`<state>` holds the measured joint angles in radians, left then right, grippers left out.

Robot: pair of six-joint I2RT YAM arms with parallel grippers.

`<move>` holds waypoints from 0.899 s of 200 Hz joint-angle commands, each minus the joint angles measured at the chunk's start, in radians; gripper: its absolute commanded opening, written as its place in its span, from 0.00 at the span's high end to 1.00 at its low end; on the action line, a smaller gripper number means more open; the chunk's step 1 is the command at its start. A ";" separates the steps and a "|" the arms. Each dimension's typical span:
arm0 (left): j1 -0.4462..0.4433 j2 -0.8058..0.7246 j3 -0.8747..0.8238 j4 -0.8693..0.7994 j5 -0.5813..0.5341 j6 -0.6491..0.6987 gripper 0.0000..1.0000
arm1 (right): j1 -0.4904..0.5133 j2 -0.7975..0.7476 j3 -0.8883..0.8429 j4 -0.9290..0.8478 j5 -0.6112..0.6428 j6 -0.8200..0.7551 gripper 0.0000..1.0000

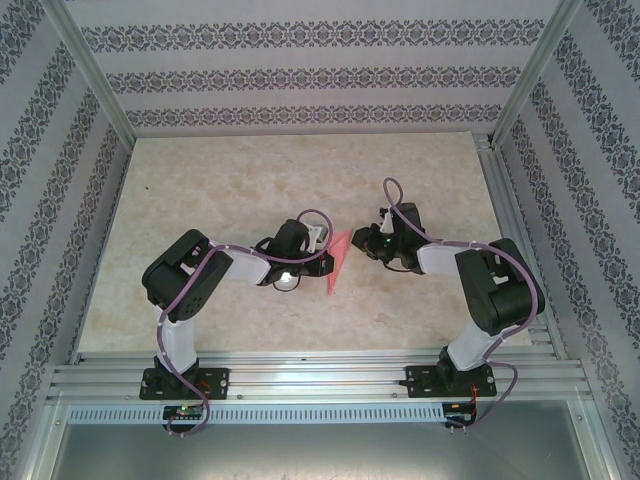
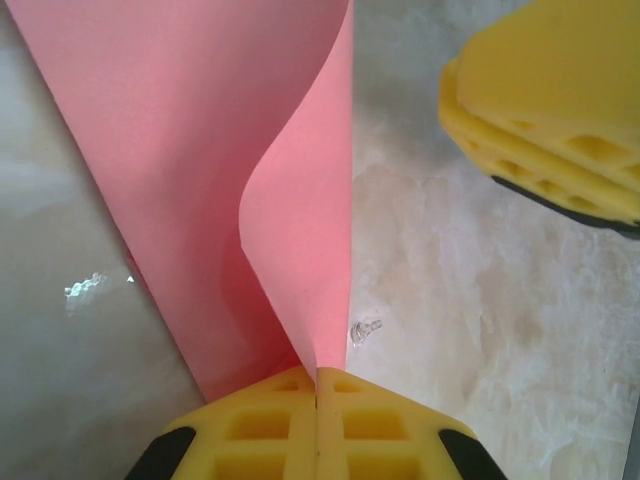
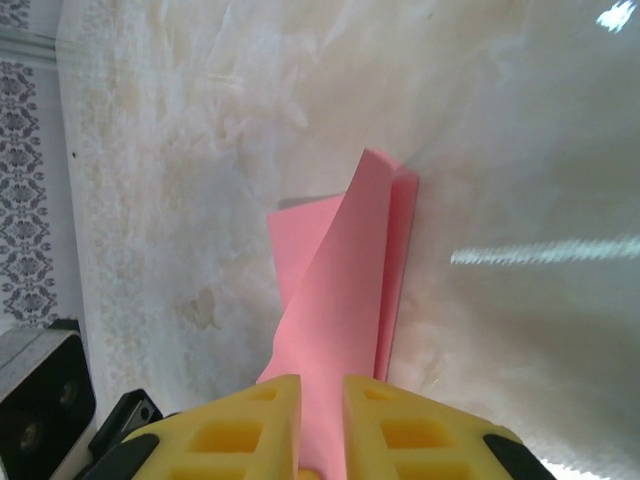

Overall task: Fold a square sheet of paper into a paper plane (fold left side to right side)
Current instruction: Fold the wing for the fifth time at the center of the table.

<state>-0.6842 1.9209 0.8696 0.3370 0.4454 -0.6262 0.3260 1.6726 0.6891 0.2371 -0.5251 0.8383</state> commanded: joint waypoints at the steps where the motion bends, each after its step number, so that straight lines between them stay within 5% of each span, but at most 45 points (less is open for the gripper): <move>1: -0.011 0.014 -0.019 0.035 -0.020 -0.014 0.99 | 0.038 -0.049 -0.016 -0.004 0.001 0.011 0.82; 86: -0.025 0.025 0.003 0.004 -0.018 -0.004 0.99 | 0.134 0.015 0.016 0.001 0.088 0.143 0.83; 180: -0.033 0.032 0.010 -0.013 -0.016 0.002 0.98 | 0.136 0.087 0.047 -0.105 0.145 0.102 0.83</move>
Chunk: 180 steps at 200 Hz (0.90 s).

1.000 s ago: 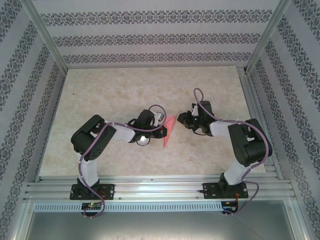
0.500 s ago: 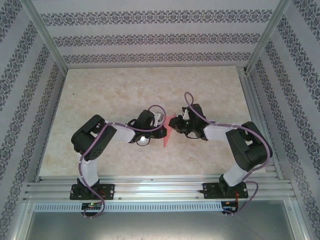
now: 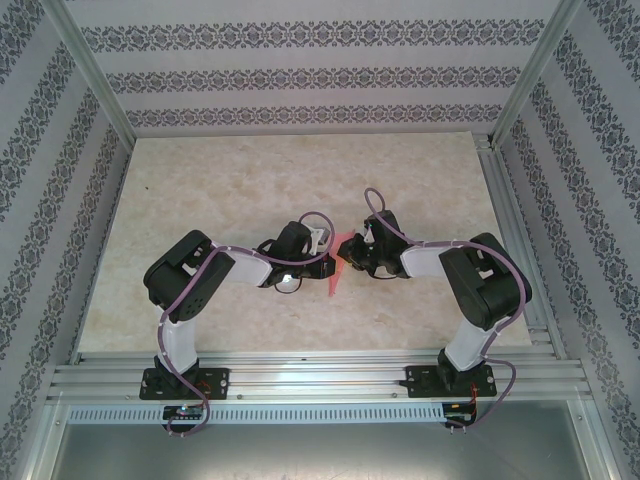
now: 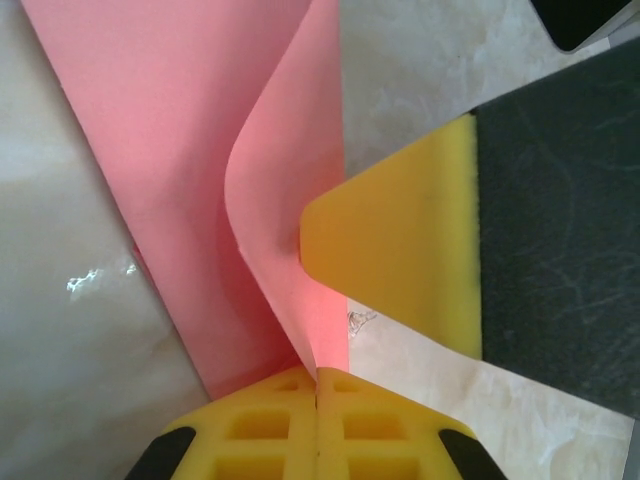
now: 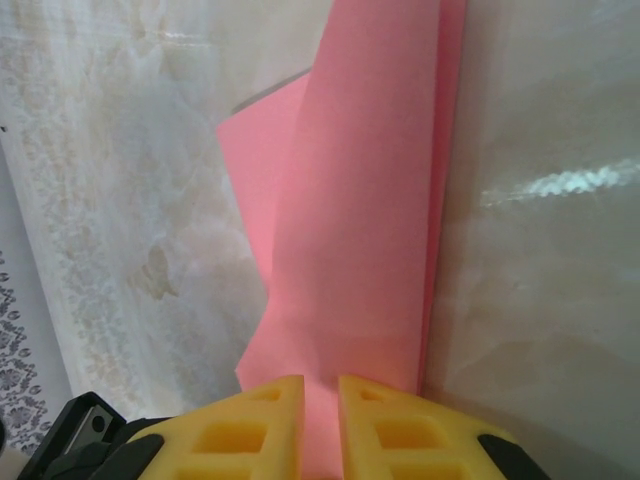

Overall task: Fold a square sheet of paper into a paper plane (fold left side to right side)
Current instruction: Fold the wing for the fifth time at the center of the table.

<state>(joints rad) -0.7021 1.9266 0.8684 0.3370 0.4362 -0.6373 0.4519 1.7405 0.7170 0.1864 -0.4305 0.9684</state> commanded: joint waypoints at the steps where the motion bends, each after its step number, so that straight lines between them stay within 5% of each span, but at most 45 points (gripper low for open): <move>1: -0.015 0.026 0.013 -0.013 -0.006 0.013 0.98 | 0.010 0.019 0.020 -0.056 0.051 -0.031 0.83; 89: -0.028 0.007 -0.010 -0.005 0.019 0.008 0.95 | 0.002 0.080 0.045 -0.132 0.067 -0.091 0.83; 180: -0.027 -0.222 -0.173 0.044 0.066 -0.062 0.59 | 0.010 0.091 0.076 -0.210 0.080 -0.147 0.83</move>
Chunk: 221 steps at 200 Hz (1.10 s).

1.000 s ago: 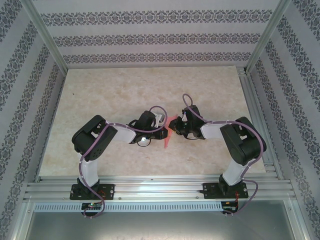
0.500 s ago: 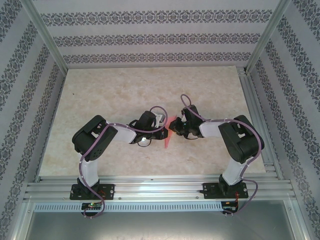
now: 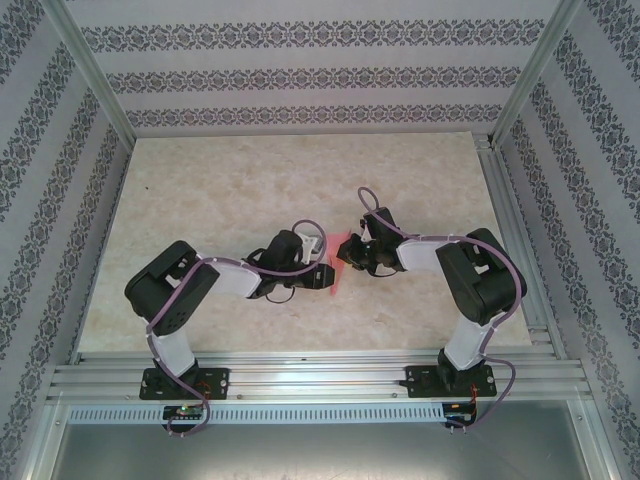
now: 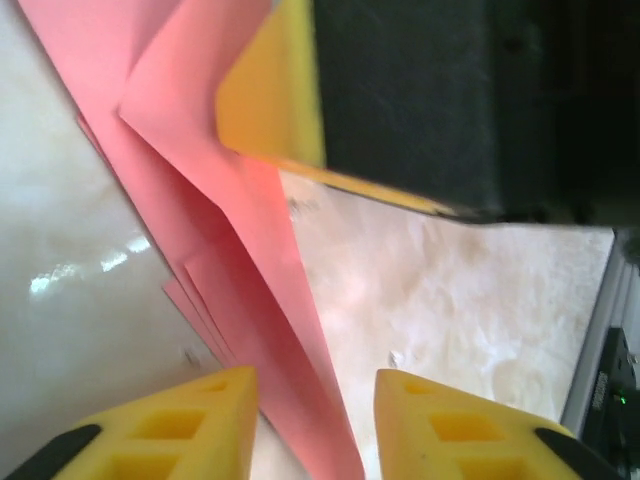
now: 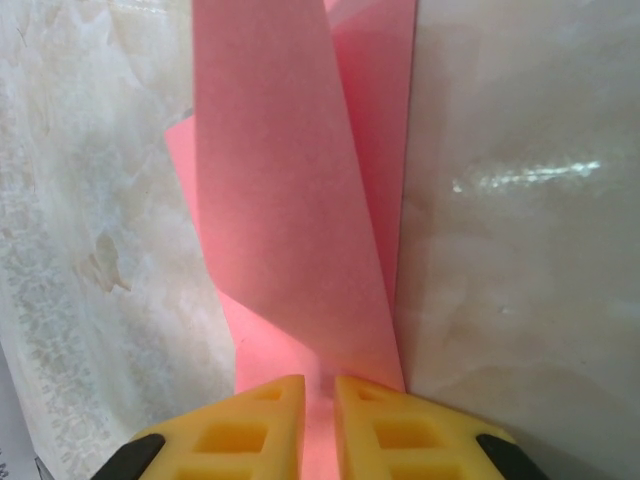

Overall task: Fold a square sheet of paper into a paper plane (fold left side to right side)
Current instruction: Fold the wing for the fifth time at the center of the table.

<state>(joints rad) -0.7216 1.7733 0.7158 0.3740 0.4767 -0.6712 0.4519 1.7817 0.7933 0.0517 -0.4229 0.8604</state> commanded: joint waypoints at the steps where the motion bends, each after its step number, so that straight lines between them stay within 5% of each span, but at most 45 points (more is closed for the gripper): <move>1: -0.007 -0.071 -0.020 0.008 0.025 -0.029 0.59 | 0.010 0.050 0.000 -0.075 0.072 -0.039 0.83; 140: -0.006 0.094 0.114 0.075 0.061 -0.096 0.79 | 0.019 0.053 0.024 -0.106 0.073 -0.054 0.83; 221: -0.045 0.143 0.077 0.093 0.085 -0.113 0.80 | 0.022 0.064 0.035 -0.116 0.077 -0.057 0.83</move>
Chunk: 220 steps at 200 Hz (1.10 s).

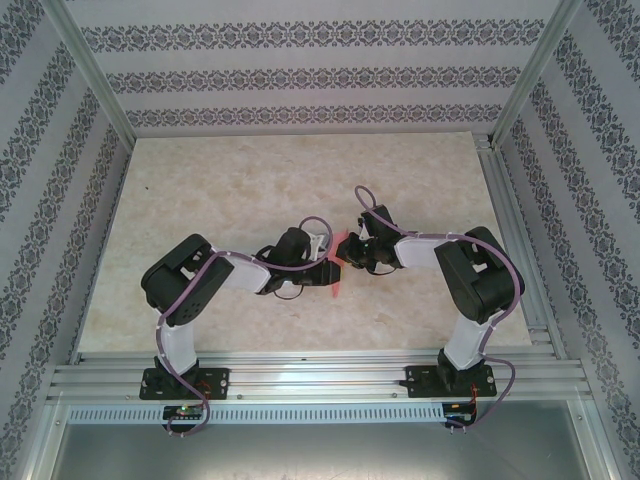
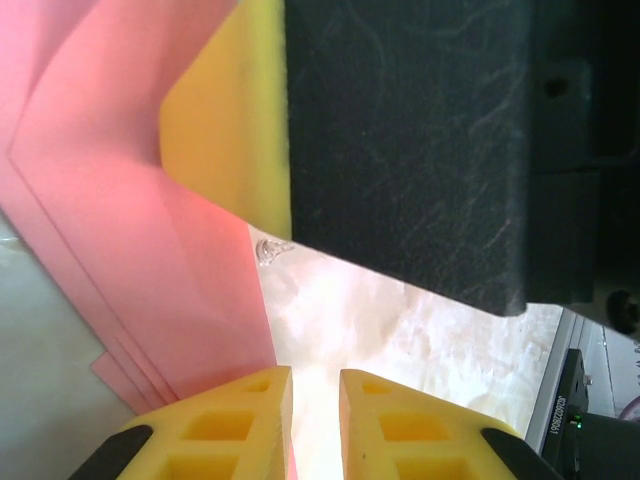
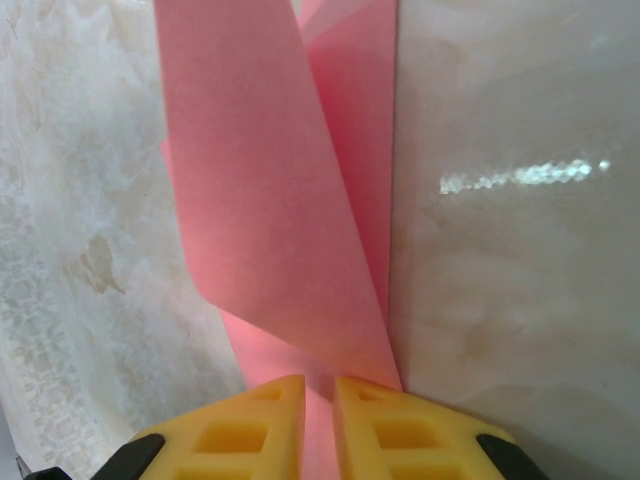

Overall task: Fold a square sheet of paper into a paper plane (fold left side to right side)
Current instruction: Fold the wing for the fifth time at the center of the table.

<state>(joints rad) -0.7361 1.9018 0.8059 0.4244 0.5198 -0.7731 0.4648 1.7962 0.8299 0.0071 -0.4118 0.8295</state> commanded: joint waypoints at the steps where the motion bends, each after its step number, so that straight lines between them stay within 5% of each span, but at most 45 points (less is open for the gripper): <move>1: -0.032 0.014 -0.013 0.042 0.042 -0.010 0.80 | 0.009 0.049 -0.002 -0.071 0.066 -0.026 0.83; 220: -0.197 0.095 0.073 -0.189 0.057 0.040 0.80 | 0.008 0.055 0.015 -0.082 0.084 -0.024 0.83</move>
<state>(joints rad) -0.8314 1.9469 0.8856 0.3695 0.4839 -0.7635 0.4450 1.8061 0.8474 -0.0231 -0.4202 0.8402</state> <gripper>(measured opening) 0.200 0.165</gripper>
